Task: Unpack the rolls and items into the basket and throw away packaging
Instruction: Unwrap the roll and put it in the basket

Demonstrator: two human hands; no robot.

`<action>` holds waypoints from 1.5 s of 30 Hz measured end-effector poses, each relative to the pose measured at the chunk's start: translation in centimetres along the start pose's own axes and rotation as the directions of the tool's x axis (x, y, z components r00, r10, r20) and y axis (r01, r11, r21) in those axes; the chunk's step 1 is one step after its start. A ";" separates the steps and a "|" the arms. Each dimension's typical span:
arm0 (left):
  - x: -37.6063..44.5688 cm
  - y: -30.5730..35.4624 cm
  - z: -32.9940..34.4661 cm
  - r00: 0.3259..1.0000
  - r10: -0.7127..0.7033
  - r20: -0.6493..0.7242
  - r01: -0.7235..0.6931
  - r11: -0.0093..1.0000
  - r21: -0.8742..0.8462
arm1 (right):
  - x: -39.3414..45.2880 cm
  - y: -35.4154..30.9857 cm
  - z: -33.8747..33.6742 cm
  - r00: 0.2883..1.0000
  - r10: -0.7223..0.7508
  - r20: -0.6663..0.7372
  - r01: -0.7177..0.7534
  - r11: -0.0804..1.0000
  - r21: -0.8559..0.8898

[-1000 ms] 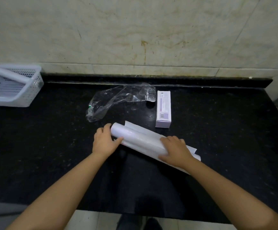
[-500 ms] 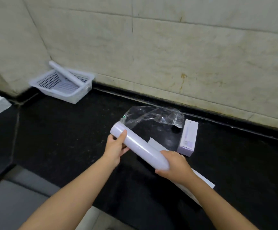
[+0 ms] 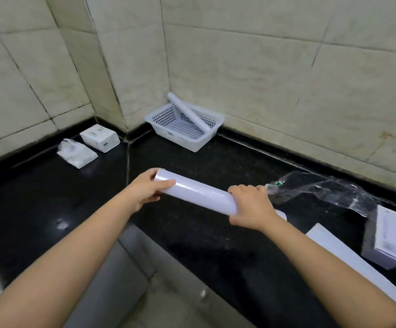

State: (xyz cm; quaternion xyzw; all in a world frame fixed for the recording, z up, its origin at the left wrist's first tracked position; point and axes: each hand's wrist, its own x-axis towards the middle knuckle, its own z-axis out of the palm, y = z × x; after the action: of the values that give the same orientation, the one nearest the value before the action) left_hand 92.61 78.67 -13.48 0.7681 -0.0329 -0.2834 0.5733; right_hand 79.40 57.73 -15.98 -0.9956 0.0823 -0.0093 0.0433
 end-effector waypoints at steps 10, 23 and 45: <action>8.5 2.6 -12.4 0.993 0.104 -0.059 -0.114 0.969 -0.220 | 12.3 -9.4 -0.4 0.987 0.134 -0.092 -0.134 0.991 0.001; 25.9 12.9 -11.4 0.970 0.241 0.004 -0.220 0.891 -0.397 | 29.8 -3.7 -2.0 0.956 0.219 -0.195 -0.180 0.963 0.201; 55.0 10.9 -1.0 0.556 0.683 0.473 -0.418 -0.262 0.870 | 45.2 7.5 4.6 0.885 0.447 -0.132 -0.400 0.874 0.276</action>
State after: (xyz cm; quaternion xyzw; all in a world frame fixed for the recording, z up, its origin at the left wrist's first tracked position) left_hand 142.14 55.12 -25.38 0.8452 -0.4977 0.1937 -0.0206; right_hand 122.90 43.34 -20.69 -0.9346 0.3014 -0.1053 0.1568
